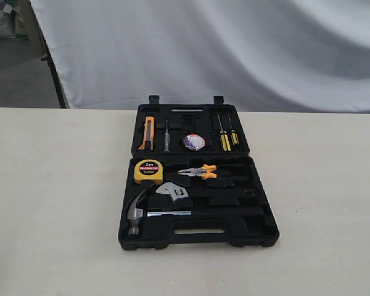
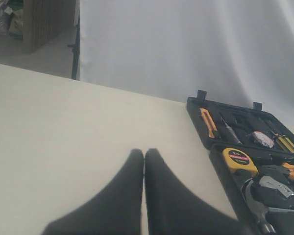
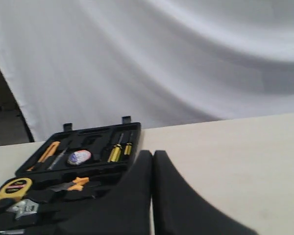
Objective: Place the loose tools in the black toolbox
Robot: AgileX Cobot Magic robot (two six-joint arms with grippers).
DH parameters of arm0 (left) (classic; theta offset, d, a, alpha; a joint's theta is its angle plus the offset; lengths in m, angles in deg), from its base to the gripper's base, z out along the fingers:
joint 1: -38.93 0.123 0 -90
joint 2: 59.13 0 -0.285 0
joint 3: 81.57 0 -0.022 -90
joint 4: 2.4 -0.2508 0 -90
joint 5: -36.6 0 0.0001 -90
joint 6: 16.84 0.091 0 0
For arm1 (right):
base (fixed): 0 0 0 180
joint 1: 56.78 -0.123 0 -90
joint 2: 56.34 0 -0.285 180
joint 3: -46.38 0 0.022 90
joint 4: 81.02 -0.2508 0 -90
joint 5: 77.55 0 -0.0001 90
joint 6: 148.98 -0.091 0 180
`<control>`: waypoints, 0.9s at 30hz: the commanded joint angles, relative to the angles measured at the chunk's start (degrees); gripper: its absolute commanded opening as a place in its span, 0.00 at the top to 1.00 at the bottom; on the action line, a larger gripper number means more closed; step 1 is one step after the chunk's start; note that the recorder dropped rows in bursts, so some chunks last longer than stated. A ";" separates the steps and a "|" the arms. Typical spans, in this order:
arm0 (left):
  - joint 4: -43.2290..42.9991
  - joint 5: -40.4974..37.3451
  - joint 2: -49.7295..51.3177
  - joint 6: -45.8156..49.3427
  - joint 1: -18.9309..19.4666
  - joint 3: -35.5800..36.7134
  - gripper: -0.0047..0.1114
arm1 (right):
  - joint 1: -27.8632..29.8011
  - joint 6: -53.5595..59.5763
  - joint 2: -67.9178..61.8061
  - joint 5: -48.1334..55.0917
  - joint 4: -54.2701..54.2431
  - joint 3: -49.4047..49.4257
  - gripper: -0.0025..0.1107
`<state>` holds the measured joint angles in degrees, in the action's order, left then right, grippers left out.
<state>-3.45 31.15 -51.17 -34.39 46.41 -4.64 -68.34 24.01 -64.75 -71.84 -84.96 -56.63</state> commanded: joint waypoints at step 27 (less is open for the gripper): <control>-0.25 0.41 -0.18 -0.27 1.45 -0.15 0.95 | 3.07 0.66 0.62 7.46 1.46 0.22 0.98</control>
<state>-3.45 31.15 -51.17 -34.39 46.41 -4.64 -65.51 24.32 -64.52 -64.48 -84.17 -56.63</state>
